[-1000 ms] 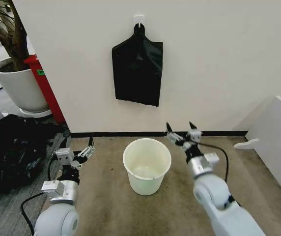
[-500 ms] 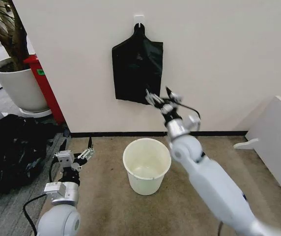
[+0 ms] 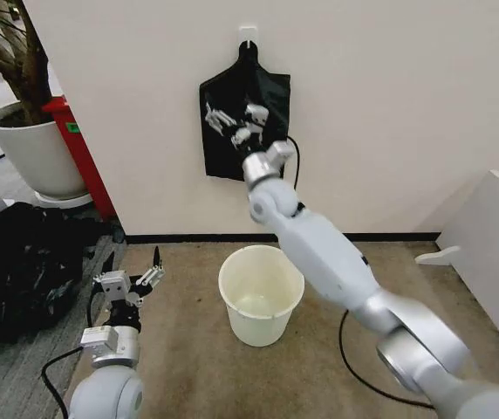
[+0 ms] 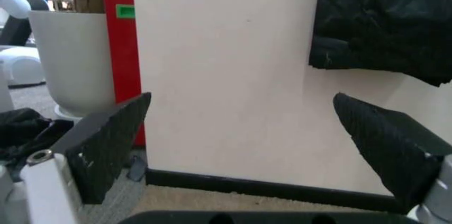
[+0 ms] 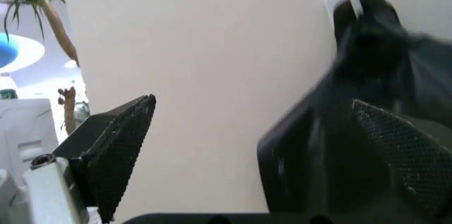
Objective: Place the garbage bag over the trash bin.
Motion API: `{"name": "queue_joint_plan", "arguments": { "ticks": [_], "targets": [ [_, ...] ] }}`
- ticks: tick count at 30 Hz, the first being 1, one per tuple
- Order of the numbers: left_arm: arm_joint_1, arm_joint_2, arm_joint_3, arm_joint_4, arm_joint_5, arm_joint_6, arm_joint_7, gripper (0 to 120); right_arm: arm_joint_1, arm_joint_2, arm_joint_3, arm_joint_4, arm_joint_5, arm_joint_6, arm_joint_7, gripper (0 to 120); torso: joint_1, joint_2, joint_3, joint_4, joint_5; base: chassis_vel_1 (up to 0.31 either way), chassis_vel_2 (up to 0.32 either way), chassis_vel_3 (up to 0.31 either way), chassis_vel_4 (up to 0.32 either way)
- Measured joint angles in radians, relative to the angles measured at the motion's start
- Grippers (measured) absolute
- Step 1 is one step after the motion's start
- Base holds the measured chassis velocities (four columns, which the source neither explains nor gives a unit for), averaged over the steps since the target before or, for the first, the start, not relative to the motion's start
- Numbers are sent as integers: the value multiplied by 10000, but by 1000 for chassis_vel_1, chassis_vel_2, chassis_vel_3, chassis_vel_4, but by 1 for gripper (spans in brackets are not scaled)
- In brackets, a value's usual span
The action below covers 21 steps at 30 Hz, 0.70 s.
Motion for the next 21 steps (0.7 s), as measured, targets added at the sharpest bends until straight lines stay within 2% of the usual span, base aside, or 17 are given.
{"name": "queue_joint_plan", "arguments": {
  "ticks": [3,12,21],
  "targets": [
    [49,-26,-1,-28,69,-12,-21,100,366,145,197,-780,-85,89,-247,100,0,0,1,-3,4,0,0,0,0],
    [147,-97,13,-17,250,-70,-79,100,836,271,497,-1804,38,-77,-816,100,0,0,0,-5,6,0,0,0,0],
    [326,-312,10,-91,423,-113,-118,100,1380,724,1092,-3236,-108,-165,-1194,100,0,1,1,-2,5,0,0,0,0]
  ]
}}
